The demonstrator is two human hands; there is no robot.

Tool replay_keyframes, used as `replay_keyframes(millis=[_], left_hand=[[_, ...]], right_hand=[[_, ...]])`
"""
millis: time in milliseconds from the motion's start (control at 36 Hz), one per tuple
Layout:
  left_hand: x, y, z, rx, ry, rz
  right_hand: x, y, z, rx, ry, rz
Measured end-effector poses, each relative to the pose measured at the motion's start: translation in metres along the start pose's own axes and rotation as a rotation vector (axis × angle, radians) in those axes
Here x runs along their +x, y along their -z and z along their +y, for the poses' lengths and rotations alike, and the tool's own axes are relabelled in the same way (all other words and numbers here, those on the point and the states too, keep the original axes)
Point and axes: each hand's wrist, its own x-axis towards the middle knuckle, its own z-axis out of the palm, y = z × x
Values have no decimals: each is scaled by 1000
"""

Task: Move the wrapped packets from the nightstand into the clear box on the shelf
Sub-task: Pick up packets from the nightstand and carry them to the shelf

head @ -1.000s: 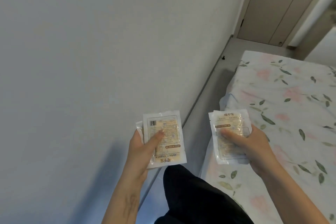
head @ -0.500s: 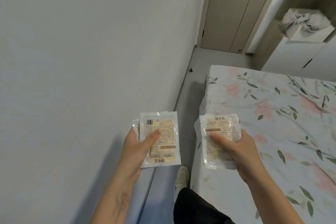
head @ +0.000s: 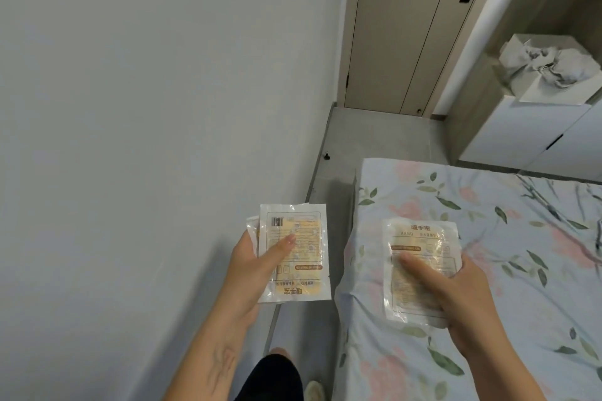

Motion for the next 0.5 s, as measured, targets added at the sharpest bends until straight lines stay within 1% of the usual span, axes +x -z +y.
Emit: replay_keyframes(millis=[278,500], left_hand=[[135,-57,42,59,29,-51],[271,-102,90,33,6,-92]], right_hand=[[115,-4,-32,28,-32,82],[250,-36,-88,35,8,100]])
